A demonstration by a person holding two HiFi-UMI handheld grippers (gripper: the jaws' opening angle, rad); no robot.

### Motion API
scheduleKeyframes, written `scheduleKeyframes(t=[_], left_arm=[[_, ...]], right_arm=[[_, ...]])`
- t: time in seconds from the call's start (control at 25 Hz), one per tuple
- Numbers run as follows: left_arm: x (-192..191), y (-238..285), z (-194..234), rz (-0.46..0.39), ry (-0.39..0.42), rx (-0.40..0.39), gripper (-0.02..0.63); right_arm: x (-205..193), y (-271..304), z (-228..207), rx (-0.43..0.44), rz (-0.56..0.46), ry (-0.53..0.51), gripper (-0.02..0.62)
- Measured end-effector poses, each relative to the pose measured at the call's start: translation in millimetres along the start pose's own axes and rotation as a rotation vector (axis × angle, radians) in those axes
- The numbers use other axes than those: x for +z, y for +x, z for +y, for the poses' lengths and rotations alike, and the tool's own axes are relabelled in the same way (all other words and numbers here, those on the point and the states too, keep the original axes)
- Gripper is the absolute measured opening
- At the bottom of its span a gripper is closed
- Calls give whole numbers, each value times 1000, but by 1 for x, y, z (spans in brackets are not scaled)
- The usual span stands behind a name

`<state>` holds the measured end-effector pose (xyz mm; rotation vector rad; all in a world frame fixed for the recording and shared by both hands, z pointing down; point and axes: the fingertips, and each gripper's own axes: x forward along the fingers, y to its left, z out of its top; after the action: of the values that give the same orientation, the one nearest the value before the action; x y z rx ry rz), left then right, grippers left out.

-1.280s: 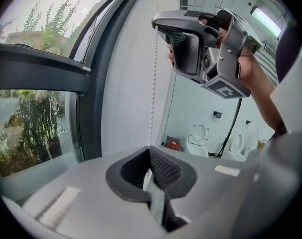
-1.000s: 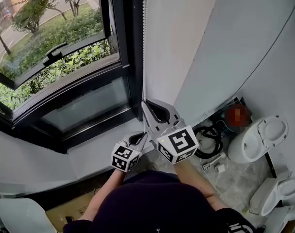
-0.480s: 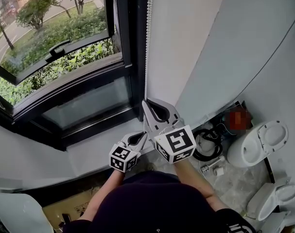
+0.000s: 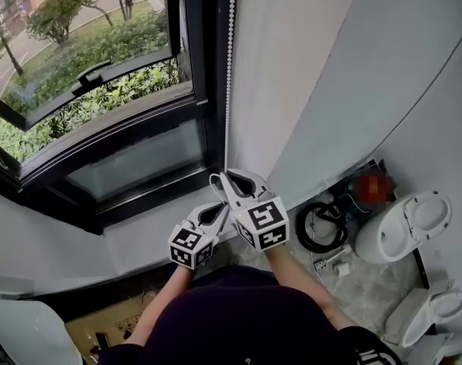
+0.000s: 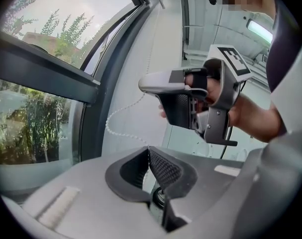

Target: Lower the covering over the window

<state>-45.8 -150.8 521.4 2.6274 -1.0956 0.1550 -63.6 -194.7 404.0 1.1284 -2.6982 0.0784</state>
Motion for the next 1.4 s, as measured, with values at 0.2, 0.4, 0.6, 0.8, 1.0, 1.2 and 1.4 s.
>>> scheduleKeyframes(t=[0.2,0.4,0.6,0.8,1.0,1.2,1.4], left_arm=[[3,-2,0,-10,-3,8,15],[5,-3,2,-15,-3,22,15],[5,-4,9,-3,-15,67,15],[5,-11,20,8,-21,131,15],[20,-26,35,-36,33,229,53],[58,-38,36,-125,89,271,103],[103,-45,25,-200,194,276,132]], right_arm=[[-3,4,-4,0,34,-17,12],[-29,10,-3,11,117,-15,12],[-61,15,-1,29,199,-7,12],[-94,15,-3,36,270,17,12],[-116,15,-3,37,314,21,12],[-117,18,-4,39,321,-5,12],[-116,18,-4,43,319,-11,12]])
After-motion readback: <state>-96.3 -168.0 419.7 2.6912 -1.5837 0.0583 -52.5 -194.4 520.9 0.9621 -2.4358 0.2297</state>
